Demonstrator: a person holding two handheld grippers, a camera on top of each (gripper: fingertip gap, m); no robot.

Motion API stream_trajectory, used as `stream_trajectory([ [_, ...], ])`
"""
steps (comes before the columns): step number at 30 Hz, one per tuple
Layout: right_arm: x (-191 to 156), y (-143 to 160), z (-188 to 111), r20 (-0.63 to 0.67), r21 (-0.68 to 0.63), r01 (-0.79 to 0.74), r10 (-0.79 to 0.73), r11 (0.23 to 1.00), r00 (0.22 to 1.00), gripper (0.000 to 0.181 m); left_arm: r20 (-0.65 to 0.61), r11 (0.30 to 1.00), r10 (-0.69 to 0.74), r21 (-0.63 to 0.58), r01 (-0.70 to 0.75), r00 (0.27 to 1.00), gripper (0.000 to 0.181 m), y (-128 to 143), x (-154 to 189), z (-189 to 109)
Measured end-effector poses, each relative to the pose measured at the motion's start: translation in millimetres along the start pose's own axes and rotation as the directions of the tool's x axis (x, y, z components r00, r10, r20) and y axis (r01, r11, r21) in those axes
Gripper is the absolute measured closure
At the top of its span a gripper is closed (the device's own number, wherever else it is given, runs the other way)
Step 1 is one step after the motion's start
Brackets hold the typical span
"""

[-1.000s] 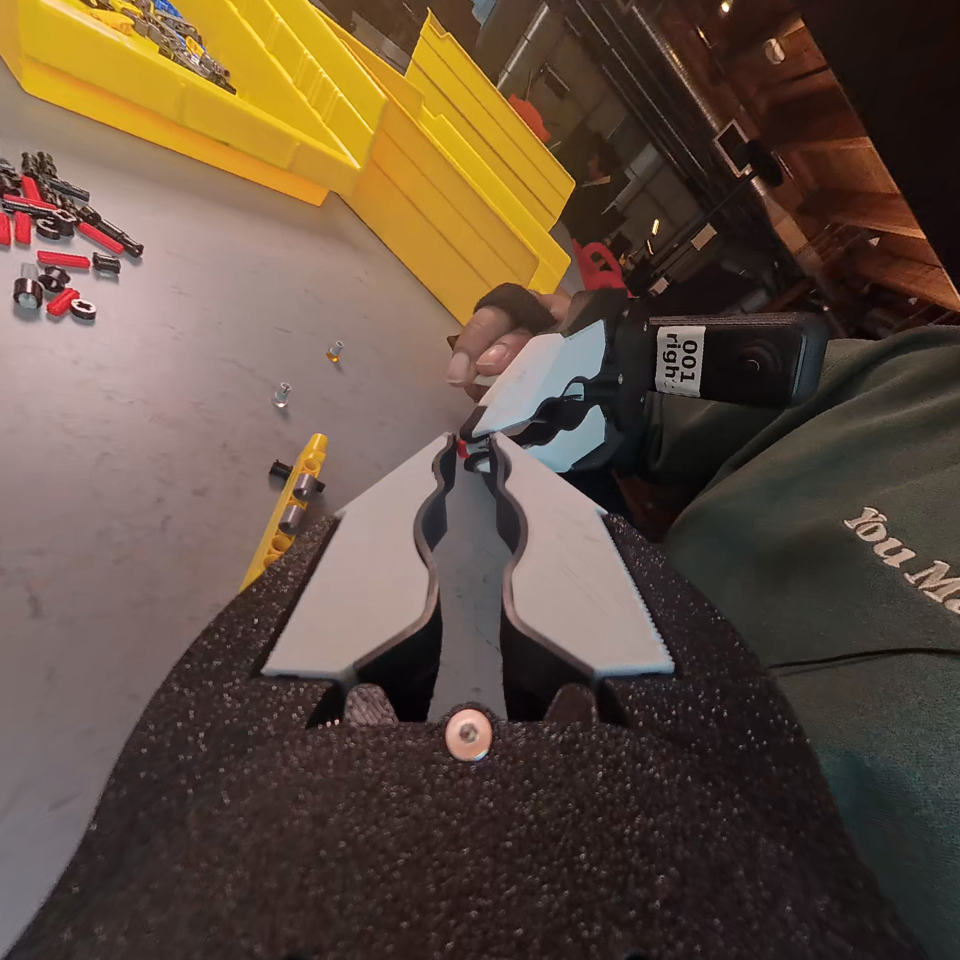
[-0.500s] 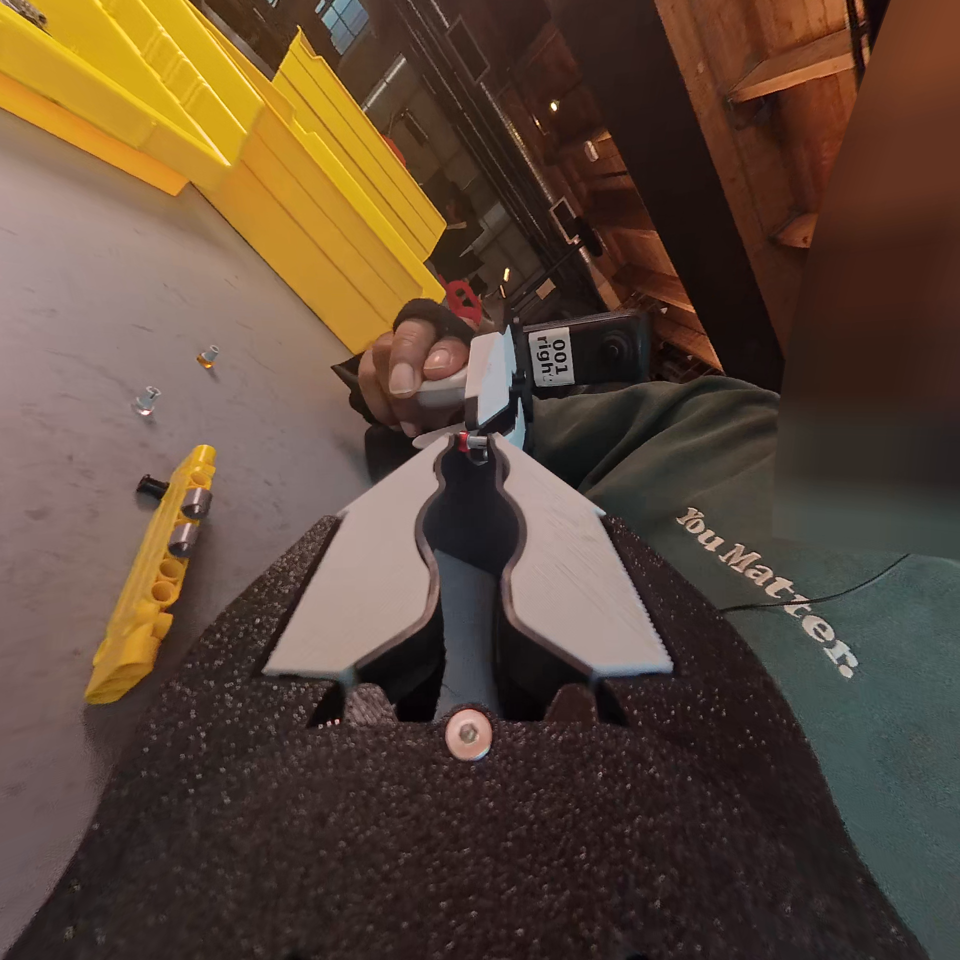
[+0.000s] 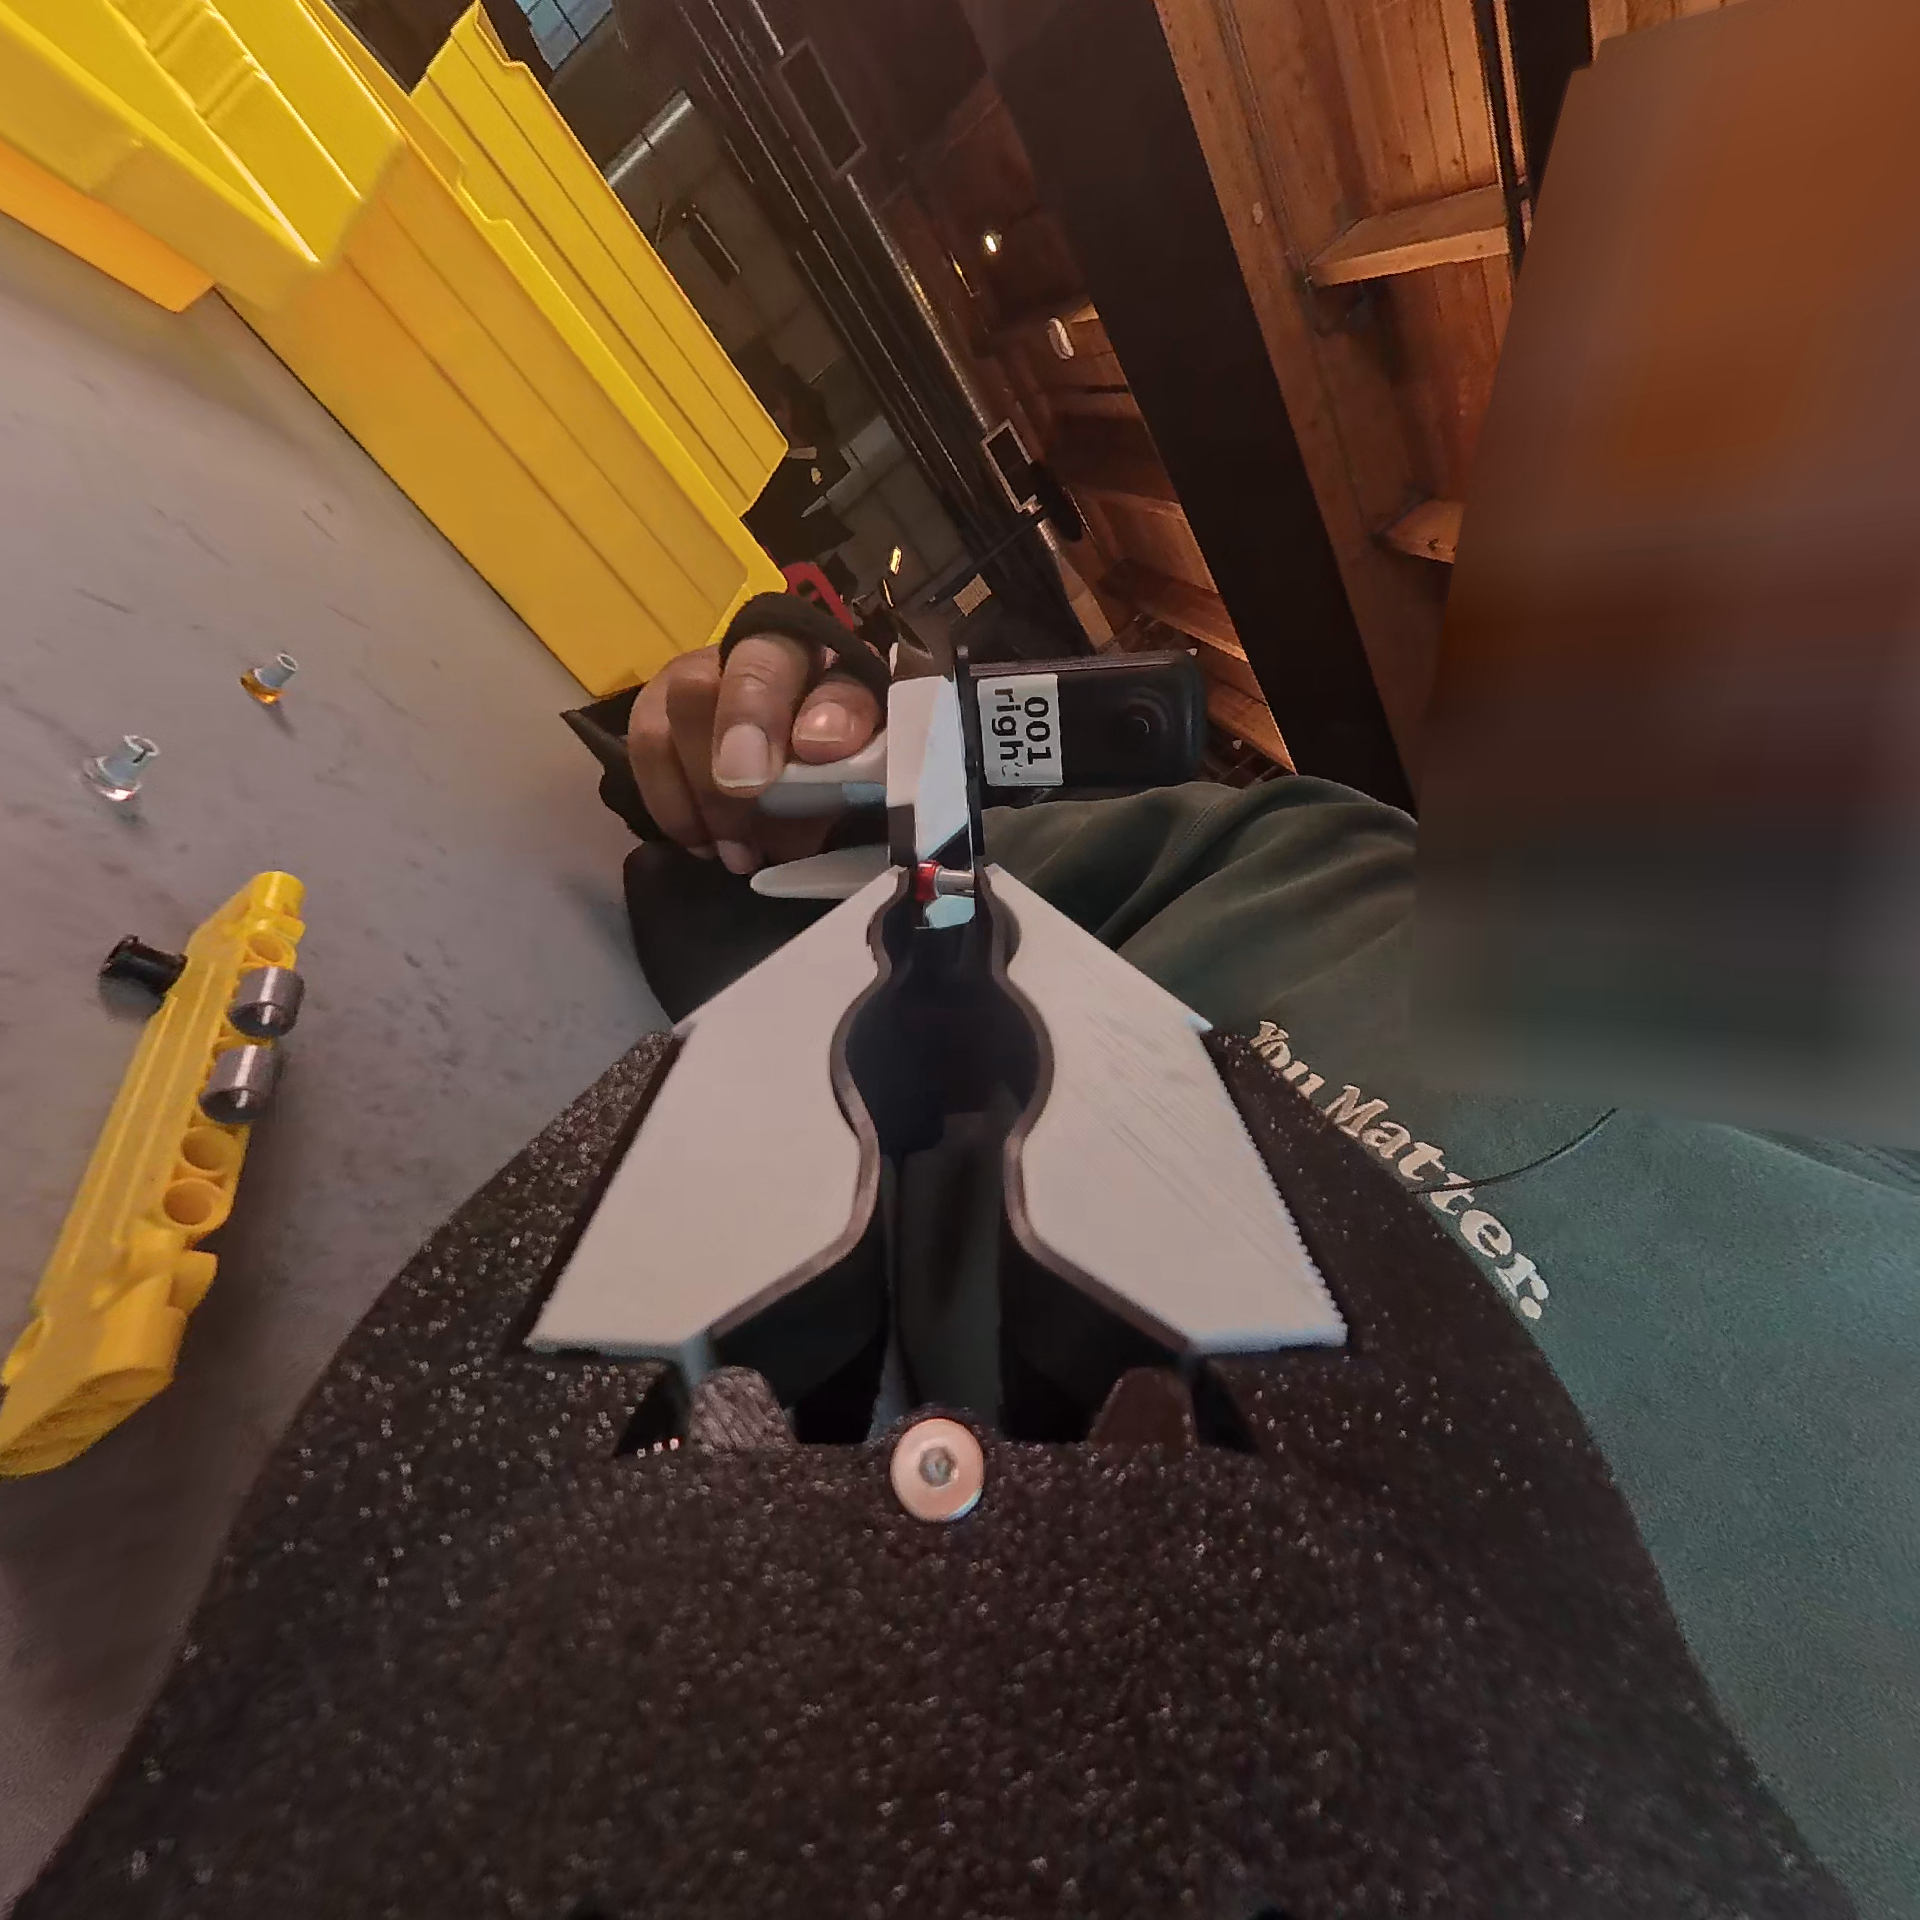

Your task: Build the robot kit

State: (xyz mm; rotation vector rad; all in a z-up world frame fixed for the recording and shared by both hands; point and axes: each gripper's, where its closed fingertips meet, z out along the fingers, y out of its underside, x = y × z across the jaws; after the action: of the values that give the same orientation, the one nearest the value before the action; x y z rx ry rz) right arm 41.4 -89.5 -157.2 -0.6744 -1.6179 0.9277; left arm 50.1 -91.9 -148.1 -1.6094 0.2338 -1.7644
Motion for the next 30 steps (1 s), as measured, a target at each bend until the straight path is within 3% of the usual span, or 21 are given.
stream_trajectory([
  [4,0.9,0.3,-0.9,0.006,0.002,-0.012,0.012,1.0,1.0,0.18,0.006,1.0,0.003,0.006,-0.003,1.0,0.171,-1.3,0.0,-1.3],
  [8,0.5,-3.3,-0.7,0.0,0.011,-0.003,0.003,1.0,1.0,0.169,-0.001,1.0,0.002,-0.002,-0.002,1.0,0.171,0.4,1.1,-0.2],
  [16,-2.3,-6.5,-1.1,0.011,0.022,0.015,-0.015,1.0,1.0,0.174,-0.04,1.0,-0.015,-0.019,0.015,0.999,0.171,4.1,6.0,2.1],
  [22,1.4,7.5,-0.6,0.004,-0.043,0.02,-0.02,0.999,1.0,0.174,0.058,1.0,0.007,0.002,-0.007,0.998,0.177,-0.1,-7.8,-3.4],
  [30,0.3,25.7,3.9,-0.002,-0.14,0.059,-0.06,0.988,0.998,0.174,0.222,0.987,0.152,-0.083,-0.137,0.963,0.168,6.3,-21.4,-5.4],
])
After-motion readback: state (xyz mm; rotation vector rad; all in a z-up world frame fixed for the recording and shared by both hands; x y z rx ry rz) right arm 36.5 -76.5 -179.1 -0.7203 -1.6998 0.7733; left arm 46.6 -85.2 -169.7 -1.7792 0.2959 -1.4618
